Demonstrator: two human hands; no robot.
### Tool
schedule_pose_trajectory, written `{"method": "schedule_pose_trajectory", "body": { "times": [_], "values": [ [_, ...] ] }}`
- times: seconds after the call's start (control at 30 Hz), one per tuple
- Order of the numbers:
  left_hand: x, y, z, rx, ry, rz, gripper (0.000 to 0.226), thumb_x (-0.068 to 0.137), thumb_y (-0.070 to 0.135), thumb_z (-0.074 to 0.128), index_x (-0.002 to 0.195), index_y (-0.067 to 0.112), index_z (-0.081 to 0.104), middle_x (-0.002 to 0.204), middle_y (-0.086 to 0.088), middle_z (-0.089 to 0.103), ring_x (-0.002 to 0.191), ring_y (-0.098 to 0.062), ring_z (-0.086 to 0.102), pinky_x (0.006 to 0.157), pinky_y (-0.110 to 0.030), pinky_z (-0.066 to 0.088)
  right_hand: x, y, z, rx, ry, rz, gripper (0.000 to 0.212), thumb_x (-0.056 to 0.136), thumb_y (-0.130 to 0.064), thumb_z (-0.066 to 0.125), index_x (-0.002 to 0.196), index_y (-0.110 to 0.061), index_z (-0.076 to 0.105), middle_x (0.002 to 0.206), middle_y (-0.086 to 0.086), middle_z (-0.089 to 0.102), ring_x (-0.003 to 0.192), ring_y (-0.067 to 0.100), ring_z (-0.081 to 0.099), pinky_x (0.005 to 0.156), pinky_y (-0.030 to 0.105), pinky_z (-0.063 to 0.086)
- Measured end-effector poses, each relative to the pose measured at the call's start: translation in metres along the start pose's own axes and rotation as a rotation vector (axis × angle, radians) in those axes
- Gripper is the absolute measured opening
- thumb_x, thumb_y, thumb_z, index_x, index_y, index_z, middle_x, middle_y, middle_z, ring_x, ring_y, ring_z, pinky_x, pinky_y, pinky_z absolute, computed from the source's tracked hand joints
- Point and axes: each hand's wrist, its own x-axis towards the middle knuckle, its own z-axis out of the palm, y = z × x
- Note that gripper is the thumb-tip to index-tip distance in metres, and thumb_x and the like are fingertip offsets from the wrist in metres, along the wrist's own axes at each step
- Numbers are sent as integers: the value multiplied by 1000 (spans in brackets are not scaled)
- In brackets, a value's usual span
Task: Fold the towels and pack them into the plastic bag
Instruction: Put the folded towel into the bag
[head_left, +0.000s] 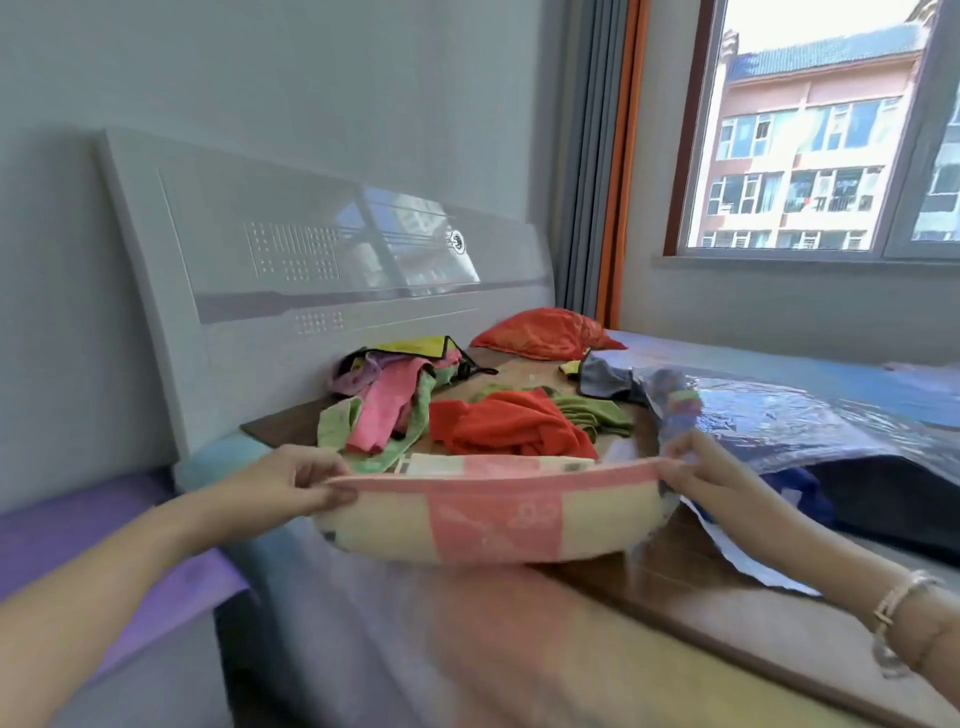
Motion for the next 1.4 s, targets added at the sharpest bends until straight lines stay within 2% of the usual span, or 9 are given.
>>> {"method": "schedule_pose_trajectory", "body": {
  "times": [0.2, 0.4, 0.57, 0.63, 0.8, 0.9, 1.0, 1.13, 1.4],
  "values": [
    [-11, -23, 31, -3, -279, -271, 10, 90, 14, 66, 83, 7, 65, 62, 5, 55, 51, 1, 48, 49, -13, 38, -20, 28, 31, -219, -69, 114, 14, 98, -21, 51, 90, -10, 47, 77, 7, 59, 64, 14, 48, 55, 27, 36],
    [46, -46, 36, 62, 119, -220, 12, 86, 20, 72, 77, 12, 69, 58, 6, 56, 58, -7, 50, 55, -18, 43, 27, 31, 56, -659, 115, 10, 13, 97, -16, 49, 98, -10, 37, 75, 9, 60, 69, 31, 63, 61, 40, 52],
    [105, -62, 41, 14, 464, -146, 31, 85, 26, 73, 83, -5, 66, 67, -6, 53, 67, -17, 46, 63, -29, 32, 84, 38, 81, -1231, 132, -92, 54, 87, 3, 49, 136, -8, 29, 92, 5, 68, 75, 24, 69, 50, 29, 42],
    [120, -67, 53, 74, 544, -157, 28, 85, 23, 72, 78, -3, 63, 69, -8, 56, 69, -21, 50, 62, -30, 33, 99, 50, 92, -1334, 114, -70, 52, 70, 0, 70, 119, -4, 53, 75, 8, 68, 56, 25, 67, 42, 26, 40],
    [121, -84, 86, 384, 569, -463, 51, 88, 40, 65, 121, 4, 49, 125, -18, 48, 111, -39, 50, 92, -42, 40, 101, 88, 114, -1317, 59, -35, 48, 31, 1, 85, 73, -7, 64, 55, 9, 56, 42, 28, 55, 38, 25, 35],
    [111, -96, 93, 200, 518, -623, 61, 86, 51, 63, 120, 2, 48, 124, -19, 49, 111, -40, 52, 90, -42, 42, 91, 75, 114, -1210, 47, -94, 37, 69, -7, 72, 104, -8, 60, 99, 12, 62, 91, 33, 61, 69, 40, 48],
    [97, -97, 99, 0, 421, -704, 66, 81, 59, 65, 111, 2, 51, 110, -14, 60, 95, -31, 58, 80, -36, 47, 81, 61, 130, -847, -171, 9, 45, 101, -33, 34, 144, -21, 33, 154, 6, 29, 144, 27, 21, 113, 47, 21],
    [75, -88, 107, -274, 293, -746, 63, 74, 55, 73, 105, 4, 52, 107, -14, 65, 98, -33, 64, 89, -45, 54, 66, 61, 159, -822, -448, 101, 58, 100, -54, 15, 154, -35, 2, 163, 0, -7, 148, 27, -14, 114, 60, -4],
    [74, 0, 76, -376, 342, -509, 16, 89, 21, 66, 104, 15, 62, 92, -6, 63, 77, -20, 60, 55, -28, 50, 52, 48, 130, -729, -288, 21, 57, 102, -46, 24, 154, -31, 8, 162, 3, 7, 149, 24, 4, 118, 52, 6]
  ]
}}
